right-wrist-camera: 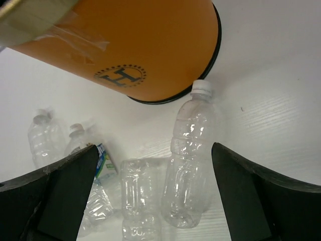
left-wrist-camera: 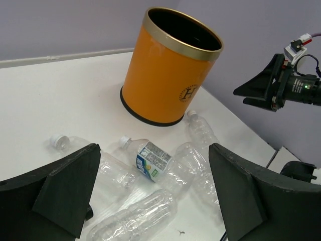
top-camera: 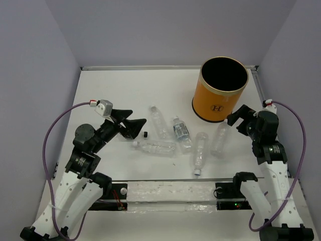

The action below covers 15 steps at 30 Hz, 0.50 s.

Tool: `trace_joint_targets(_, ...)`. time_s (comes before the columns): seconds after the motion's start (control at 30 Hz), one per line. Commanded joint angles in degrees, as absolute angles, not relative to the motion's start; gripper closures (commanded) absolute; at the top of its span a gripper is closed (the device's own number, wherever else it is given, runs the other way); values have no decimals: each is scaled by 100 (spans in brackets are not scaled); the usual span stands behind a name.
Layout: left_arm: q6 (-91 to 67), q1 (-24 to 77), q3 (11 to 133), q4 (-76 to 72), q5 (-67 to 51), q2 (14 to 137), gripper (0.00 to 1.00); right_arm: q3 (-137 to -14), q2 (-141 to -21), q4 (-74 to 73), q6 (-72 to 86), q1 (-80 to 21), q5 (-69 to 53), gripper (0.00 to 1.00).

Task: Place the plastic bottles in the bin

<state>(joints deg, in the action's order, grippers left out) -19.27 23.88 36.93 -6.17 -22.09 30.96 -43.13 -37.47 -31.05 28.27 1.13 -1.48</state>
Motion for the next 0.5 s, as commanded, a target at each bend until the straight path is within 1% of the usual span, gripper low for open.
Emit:
trace_joint_targets(0.0, -1723, 2434, 3885, -580, -2066, 3146, 1, -4087, -3972, -2892, 2838, 132, -97, 0)
trace_joint_targets(0.2, -1687, 2452, 3920, -448, -1934, 3226, 1, -3569, -4332, -2321, 2988, 132, 281, 0)
trace_joint_targets(0.33, -1661, 2478, 3911, -448, -1828, 3182, 1, -3402, -4973, -1935, 3111, 132, 185, 0)
trace_joint_targets(0.47, -1670, 2505, 3911, -273, -1346, 3190, 1, -3200, -5624, -1259, 3181, 132, -254, 0)
